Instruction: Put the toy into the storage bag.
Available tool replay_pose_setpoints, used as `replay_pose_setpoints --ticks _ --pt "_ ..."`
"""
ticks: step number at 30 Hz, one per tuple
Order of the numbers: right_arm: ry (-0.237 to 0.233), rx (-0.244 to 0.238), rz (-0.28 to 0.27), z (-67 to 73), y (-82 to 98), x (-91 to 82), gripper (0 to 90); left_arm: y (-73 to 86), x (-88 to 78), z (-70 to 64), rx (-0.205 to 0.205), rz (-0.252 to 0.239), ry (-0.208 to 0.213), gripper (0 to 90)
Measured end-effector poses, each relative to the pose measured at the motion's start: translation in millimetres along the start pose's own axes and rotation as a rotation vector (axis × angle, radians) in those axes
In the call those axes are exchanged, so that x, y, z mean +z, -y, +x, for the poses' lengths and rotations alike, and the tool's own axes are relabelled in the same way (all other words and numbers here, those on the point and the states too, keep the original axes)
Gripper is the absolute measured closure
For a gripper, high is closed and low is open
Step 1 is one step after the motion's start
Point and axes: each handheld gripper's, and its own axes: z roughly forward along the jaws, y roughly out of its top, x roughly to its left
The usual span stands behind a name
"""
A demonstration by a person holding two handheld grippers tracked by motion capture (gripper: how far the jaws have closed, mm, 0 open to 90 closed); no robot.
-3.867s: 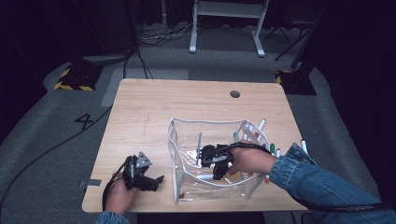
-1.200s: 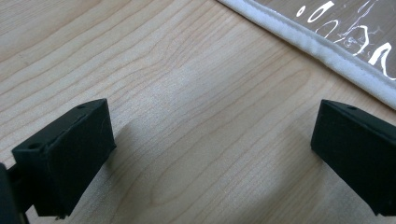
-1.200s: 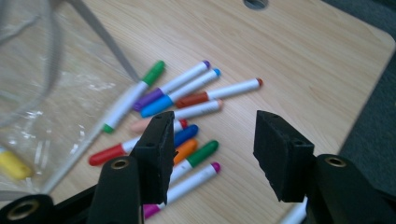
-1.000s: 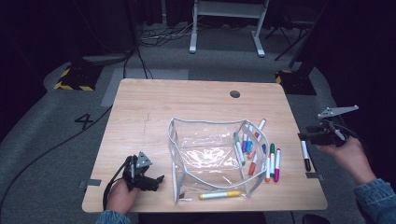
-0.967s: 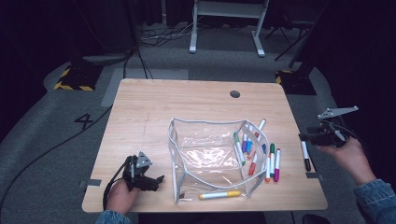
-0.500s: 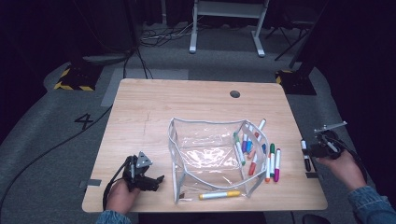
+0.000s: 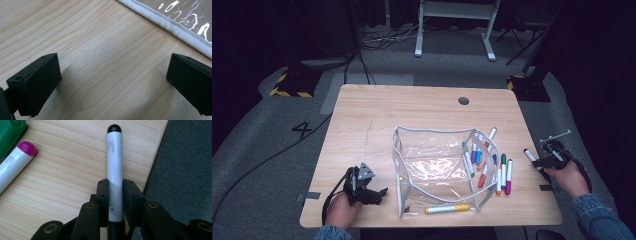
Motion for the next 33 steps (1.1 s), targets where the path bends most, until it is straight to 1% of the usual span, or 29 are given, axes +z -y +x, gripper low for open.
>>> replay_pose_setpoints --ticks 2,4,5,8,10,11,12,15,18,22,24,26,31,32,33 --pt "0.003 -0.004 0.011 2.7 -1.5 -0.1 76.4 0.0 0.0 0.0 0.0 0.0 0.0 0.0" --pt "0.006 -0.017 0.012 4.2 -2.7 -0.2 76.5 0.0 0.0 0.0 0.0 0.0 0.0 0.0" --pt "0.002 -0.015 0.014 4.6 -3.3 -1.2 76.5 0.0 0.0 0.0 0.0 0.0 0.0 0.0" --pt "-0.019 -0.007 -0.007 4.5 -5.1 -6.8 76.6 0.0 0.0 0.0 0.0 0.0 0.0 0.0" --pt "-0.028 -0.013 -0.011 4.4 -5.7 -9.1 76.7 0.0 0.0 0.0 0.0 0.0 0.0 0.0" --pt "-0.043 -0.018 -0.016 5.7 -7.2 -14.9 76.7 0.1 0.0 -0.2 -0.003 0.001 0.002 0.0" --pt "-0.046 -0.029 -0.016 6.9 -8.1 -18.1 76.7 0.1 0.0 -0.2 -0.003 0.001 0.002 0.0" --pt "-0.058 -0.055 -0.046 12.5 -11.8 -30.8 76.7 0.0 0.0 0.0 0.0 0.0 0.0 0.0" --pt "-0.084 -0.074 -0.079 20.1 -16.7 -46.6 76.7 0.0 0.0 0.0 0.0 0.0 0.0 0.0" --pt "-0.113 -0.127 -0.113 35.3 -24.2 -69.3 76.7 0.0 0.0 0.0 0.0 0.0 0.0 0.0" --pt "-0.126 -0.163 -0.131 44.4 -28.3 -81.4 76.7 0.1 0.0 -0.2 -0.003 0.001 0.003 0.0" --pt "-0.143 -0.207 -0.15 54.5 -32.9 -93.5 76.7 0.0 0.0 0.0 0.0 0.0 0.0 0.0" --pt "-0.171 -0.298 -0.193 83.9 -44.3 -125.6 76.7 0.0 -0.1 0.0 0.001 0.001 -0.002 0.0" --pt "-0.171 -0.298 -0.193 83.9 -44.3 -125.6 76.7 0.0 -0.1 0.0 0.001 0.001 -0.002 0.0" --pt "-0.188 -0.34 -0.211 97.8 -49.1 -138.9 76.7 0.0 0.0 0.0 0.0 0.0 0.0 0.0"
